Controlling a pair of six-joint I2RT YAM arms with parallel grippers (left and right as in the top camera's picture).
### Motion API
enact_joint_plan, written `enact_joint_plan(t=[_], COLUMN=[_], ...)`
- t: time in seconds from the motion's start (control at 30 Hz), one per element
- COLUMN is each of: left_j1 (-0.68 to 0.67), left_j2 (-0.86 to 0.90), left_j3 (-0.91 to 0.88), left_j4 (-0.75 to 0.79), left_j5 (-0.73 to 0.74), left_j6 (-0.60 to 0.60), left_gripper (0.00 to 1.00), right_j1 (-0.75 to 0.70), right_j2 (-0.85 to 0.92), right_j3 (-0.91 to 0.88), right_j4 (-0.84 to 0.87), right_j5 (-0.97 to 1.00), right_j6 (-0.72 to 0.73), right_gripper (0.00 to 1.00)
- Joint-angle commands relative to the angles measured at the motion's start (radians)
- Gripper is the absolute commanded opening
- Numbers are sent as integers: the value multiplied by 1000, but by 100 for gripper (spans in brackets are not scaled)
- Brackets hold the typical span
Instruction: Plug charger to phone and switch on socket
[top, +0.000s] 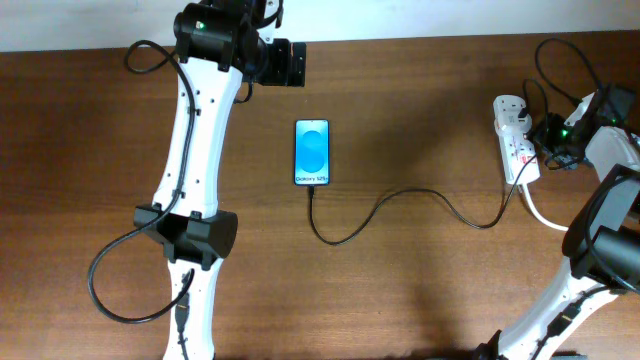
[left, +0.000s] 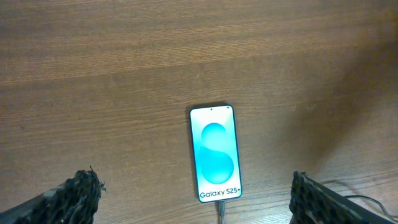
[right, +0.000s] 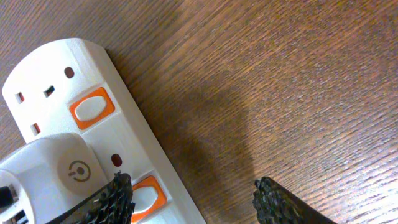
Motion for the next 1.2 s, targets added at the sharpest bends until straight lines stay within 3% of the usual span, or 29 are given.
enact_joint_plan(t=[0.0, 0.37, 0.43, 0.57, 0.8, 0.97, 1.17], left_j1=[5, 5, 5, 5, 5, 5, 5], left_j2=[0, 0, 0, 0, 0, 0, 0], left_j3=[-2, -2, -2, -2, -2, -2, -2], left_j4=[-2, -2, -1, -1, -1, -1, -2], left_j5=[-10, -10, -10, -10, -10, -10, -10], left_j6=[10, 10, 10, 9, 10, 10, 9], left_gripper=[100, 100, 99, 99, 100, 100, 99], right_j1=[22, 47, 31, -56, -140, -98, 93], right_j2=[48, 48, 45, 6, -40, -158, -402], right_j3=[-18, -18, 4, 172, 652, 843, 851], right_j4=[-51, -90, -89, -190, -570, -687, -756], right_j5=[-6, -2, 5, 6, -53, -246, -302], right_j6=[-16, -15, -15, 3, 3, -73, -133], right_gripper=[65, 65, 69, 70, 68, 68, 69])
